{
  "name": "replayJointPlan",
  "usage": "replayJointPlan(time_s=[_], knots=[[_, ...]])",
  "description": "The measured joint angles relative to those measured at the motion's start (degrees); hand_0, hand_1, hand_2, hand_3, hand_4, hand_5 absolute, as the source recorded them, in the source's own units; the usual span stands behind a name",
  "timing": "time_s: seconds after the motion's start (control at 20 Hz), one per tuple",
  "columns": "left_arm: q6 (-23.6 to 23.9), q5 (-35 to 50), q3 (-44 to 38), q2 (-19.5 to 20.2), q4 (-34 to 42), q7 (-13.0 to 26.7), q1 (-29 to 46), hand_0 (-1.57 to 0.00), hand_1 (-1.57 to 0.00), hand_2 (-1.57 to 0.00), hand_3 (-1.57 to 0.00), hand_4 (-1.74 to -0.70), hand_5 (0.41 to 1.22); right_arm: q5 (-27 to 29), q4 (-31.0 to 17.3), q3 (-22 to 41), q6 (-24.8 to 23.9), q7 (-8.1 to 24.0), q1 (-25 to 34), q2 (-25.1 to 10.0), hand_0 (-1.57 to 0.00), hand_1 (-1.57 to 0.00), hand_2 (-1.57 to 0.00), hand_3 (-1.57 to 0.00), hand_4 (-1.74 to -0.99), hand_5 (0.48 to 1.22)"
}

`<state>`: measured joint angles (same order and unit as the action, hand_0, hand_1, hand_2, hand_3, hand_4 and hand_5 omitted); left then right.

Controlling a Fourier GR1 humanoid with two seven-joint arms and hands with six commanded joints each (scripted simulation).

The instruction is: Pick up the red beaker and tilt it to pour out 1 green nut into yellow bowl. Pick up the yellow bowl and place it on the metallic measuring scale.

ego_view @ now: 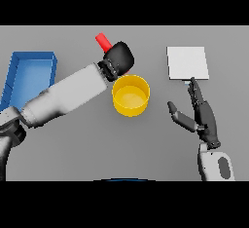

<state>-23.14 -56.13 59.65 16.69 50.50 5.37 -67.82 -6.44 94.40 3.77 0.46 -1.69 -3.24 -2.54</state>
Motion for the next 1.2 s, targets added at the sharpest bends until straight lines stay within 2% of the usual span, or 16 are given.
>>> replayJointPlan(time_s=[0.2, 0.3, 0.35, 0.4, 0.5, 0.6, 0.75, 0.9, 1.0, 1.05, 1.1, 1.15, 1.2], knots=[[-1.9, -3.1, 5.8, -1.1, -1.8, -1.7, -3.5, -1.57, -1.57, -1.57, -1.55, -1.74, 1.221, -0.1, -1.1, -0.5, -0.2, 1.2, 1.3, -0.3, 0.00, 0.00, 0.00, 0.00, -1.290, 0.607], [-2.5, -3.6, 8.0, -1.3, -2.3, -3.1, -4.7, -1.57, -1.57, -1.57, -1.56, -1.74, 1.221, -0.7, -0.7, -0.2, -0.6, 0.2, 0.7, -0.3, 0.00, 0.00, 0.00, 0.00, -1.289, 0.604], [-3.0, -3.9, 8.7, -2.1, -2.7, -2.7, -5.4, -1.57, -1.57, -1.57, -1.56, -1.74, 1.221, -0.5, -0.9, -0.6, -0.7, 0.9, 1.5, -0.4, 0.00, 0.00, 0.00, 0.00, -1.280, 0.601], [-3.9, -3.6, 8.9, -3.2, -3.2, -2.3, -6.2, -1.57, -1.57, -1.57, -1.56, -1.74, 1.221, -0.5, -0.7, -0.6, -0.5, 0.3, 1.2, -0.8, 0.00, 0.00, 0.00, 0.00, -1.283, 0.601], [-4.2, -4.0, 10.9, -3.0, -3.7, -2.9, -6.6, -1.57, -1.57, -1.57, -1.57, -1.74, 1.221, -1.2, -0.3, 0.1, -0.5, -0.7, 0.5, -0.6, 0.00, 0.00, 0.00, 0.00, -1.277, 0.598], [-4.7, -4.4, 12.6, -2.6, -4.0, -3.6, -8.3, -1.57, -1.57, -1.57, -1.57, -1.74, 1.221, -1.9, -1.2, 0.0, -1.1, 0.1, 0.8, -0.4, 0.00, 0.00, 0.00, 0.00, -1.268, 0.589], [-4.8, -4.3, 14.3, -3.0, -5.1, -4.0, -9.7, -1.57, -1.57, -1.57, -1.57, -1.74, 1.221, -2.1, -0.6, 0.0, -1.4, -0.7, 0.9, -0.7, 0.00, 0.00, 0.00, 0.00, -1.245, 0.585], [-4.1, -4.2, 15.3, -2.7, -5.2, -3.5, -11.3, -1.57, -1.57, -1.57, -1.57, -1.74, 1.221, -1.9, -0.4, 0.1, -1.1, 0.3, 0.6, -0.5, 0.00, 0.00, 0.00, 0.00, -1.233, 0.585], [-3.7, -3.5, 14.9, -1.9, -5.9, -3.1, -13.1, -1.57, -1.57, -1.57, -1.57, -1.74, 1.159, -1.4, -0.3, -0.1, -0.8, -0.2, 0.1, -0.8, 0.00, 0.00, 0.00, 0.00, -1.222, 0.590], [-2.5, -2.8, 14.1, -1.3, -6.3, -3.1, -14.3, -1.57, -1.57, -1.57, -1.57, -1.74, 1.171, -1.6, -0.4, 0.0, -0.7, -1.0, -0.3, -0.8, 0.00, 0.00, 0.00, 0.00, -1.219, 0.595], [-1.5, -2.6, 13.8, -0.9, -6.9, -2.9, -15.8, -1.57, -1.39, -1.38, -1.57, -1.69, 1.181, -1.2, -0.3, -0.1, -0.7, -1.1, 0.6, -0.6, 0.00, 0.00, 0.00, 0.00, -1.219, 0.601], [-0.3, -2.1, 12.5, -0.3, -8.1, -2.6, -17.7, -1.57, -1.27, -1.25, -1.57, -1.64, 1.189, -1.8, -0.7, 0.2, -1.0, -0.7, 1.6, -0.4, 0.00, 0.00, 0.00, 0.00, -1.222, 0.609], [2.1, -1.9, 12.2, 0.5, -8.9, -2.7, -18.4, -1.57, -1.33, -1.32, -1.36, -1.66, 1.196, -1.0, -0.5, 0.0, -0.3, -1.3, 1.3, -0.7, 0.00, 0.00, 0.00, 0.00, -1.224, 0.615]])
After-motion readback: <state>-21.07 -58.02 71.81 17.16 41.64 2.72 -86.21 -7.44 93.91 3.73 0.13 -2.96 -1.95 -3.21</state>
